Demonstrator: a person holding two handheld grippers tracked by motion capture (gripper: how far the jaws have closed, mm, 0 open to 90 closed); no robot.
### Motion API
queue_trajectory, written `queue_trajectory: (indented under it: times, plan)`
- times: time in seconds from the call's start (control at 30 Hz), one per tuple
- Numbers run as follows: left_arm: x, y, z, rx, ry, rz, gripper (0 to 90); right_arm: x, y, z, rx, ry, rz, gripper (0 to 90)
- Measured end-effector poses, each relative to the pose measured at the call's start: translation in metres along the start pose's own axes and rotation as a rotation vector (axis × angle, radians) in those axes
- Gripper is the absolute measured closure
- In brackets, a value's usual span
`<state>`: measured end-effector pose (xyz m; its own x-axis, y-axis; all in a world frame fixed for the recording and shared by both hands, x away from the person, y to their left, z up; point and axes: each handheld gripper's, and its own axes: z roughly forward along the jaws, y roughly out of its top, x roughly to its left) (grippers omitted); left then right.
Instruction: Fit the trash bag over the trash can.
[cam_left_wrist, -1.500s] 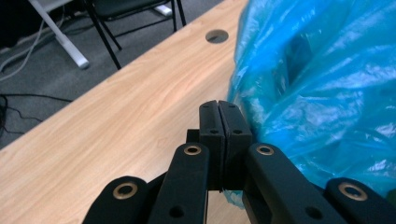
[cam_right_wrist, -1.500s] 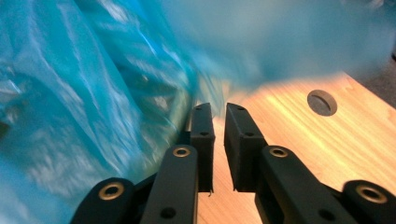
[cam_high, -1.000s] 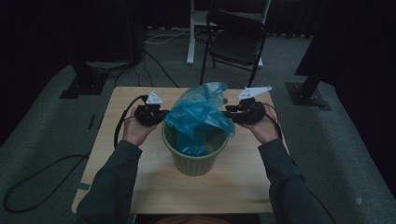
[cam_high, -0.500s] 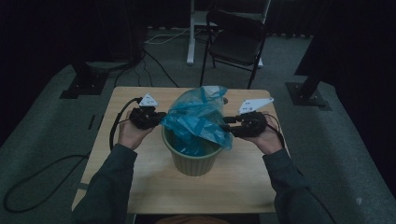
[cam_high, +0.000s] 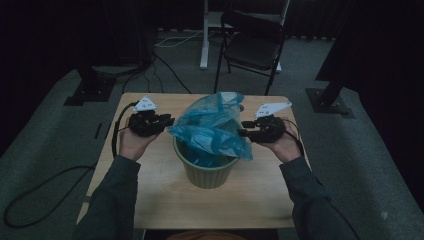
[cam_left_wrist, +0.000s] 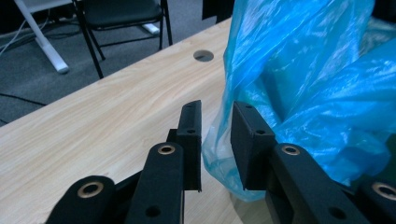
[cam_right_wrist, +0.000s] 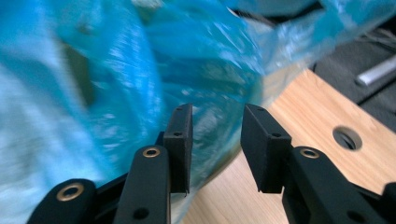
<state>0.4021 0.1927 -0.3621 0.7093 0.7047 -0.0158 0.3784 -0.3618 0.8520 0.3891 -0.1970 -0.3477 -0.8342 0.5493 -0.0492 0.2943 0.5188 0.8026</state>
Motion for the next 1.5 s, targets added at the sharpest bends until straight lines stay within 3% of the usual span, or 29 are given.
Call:
queue_trajectory:
  times: [0.23, 0.43, 0.57, 0.67, 0.8, 0.97, 1.17, 1.5]
  plan:
    - [-0.004, 0.004, -0.011, -0.049, -0.020, -0.007, 68.8, -0.005, -0.005, 0.014, 0.050, -0.016, 0.031, 64.9]
    - [-0.018, 0.009, -0.014, -0.085, -0.091, 0.049, 64.8, -0.006, -0.004, 0.013, 0.049, -0.022, 0.036, 68.7]
    - [-0.026, 0.011, -0.009, -0.060, -0.112, 0.085, 61.3, -0.006, -0.004, 0.013, 0.049, -0.024, 0.038, 68.7]
    - [-0.030, 0.009, -0.001, -0.001, -0.097, 0.100, 61.4, -0.006, -0.003, 0.014, 0.046, -0.024, 0.046, 70.1]
    - [-0.032, 0.005, 0.000, 0.030, -0.104, 0.104, 73.4, -0.008, -0.003, 0.011, 0.035, -0.023, 0.054, 76.0]
    - [-0.034, 0.002, -0.004, 0.034, -0.108, 0.116, 88.8, -0.009, 0.000, 0.008, 0.025, -0.036, 0.063, 86.2]
    - [-0.035, -0.006, -0.015, 0.028, -0.105, 0.129, 90.0, -0.014, -0.005, 0.006, 0.043, -0.081, 0.088, 89.0]
    - [-0.037, -0.024, -0.030, 0.029, -0.119, 0.112, 90.0, -0.019, -0.020, 0.003, 0.066, -0.092, 0.125, 89.1]
